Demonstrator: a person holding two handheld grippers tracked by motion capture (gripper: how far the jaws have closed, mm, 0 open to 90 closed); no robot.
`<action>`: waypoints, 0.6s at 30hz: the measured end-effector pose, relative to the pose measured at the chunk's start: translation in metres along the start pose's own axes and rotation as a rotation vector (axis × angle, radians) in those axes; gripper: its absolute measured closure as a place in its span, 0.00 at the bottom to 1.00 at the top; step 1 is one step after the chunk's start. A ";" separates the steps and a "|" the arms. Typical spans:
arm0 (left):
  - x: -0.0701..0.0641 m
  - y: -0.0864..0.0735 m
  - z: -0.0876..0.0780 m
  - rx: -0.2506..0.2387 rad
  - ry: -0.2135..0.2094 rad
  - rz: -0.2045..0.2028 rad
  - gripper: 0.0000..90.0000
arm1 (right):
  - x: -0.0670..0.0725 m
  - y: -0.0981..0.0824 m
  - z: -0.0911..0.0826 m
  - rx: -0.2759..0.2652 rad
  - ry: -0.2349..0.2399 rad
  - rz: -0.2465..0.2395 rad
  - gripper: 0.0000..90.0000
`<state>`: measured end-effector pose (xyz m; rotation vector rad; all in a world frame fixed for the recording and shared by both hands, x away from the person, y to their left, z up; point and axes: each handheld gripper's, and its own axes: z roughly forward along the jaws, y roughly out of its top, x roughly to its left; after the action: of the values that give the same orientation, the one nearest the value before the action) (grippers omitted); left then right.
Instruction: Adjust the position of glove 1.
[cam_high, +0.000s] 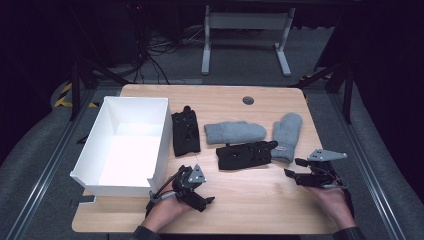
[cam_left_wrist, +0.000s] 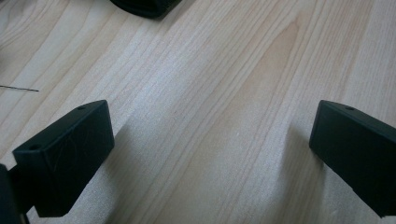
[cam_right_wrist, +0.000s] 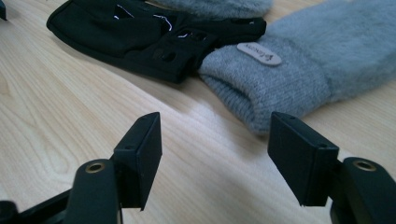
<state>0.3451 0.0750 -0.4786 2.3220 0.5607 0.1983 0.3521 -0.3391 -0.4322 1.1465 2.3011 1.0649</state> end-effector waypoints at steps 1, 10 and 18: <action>0.000 0.000 0.000 0.000 0.000 0.000 0.00 | -0.001 0.002 0.001 -0.004 -0.003 -0.002 0.42; -0.001 0.000 0.000 0.000 0.001 -0.005 0.00 | -0.017 0.023 0.006 -0.052 -0.030 0.022 0.47; -0.001 0.000 0.000 0.002 0.001 -0.004 0.00 | -0.028 0.039 0.024 -0.056 -0.042 0.027 0.54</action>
<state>0.3445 0.0752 -0.4784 2.3222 0.5666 0.1972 0.4031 -0.3350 -0.4188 1.1705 2.2161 1.0974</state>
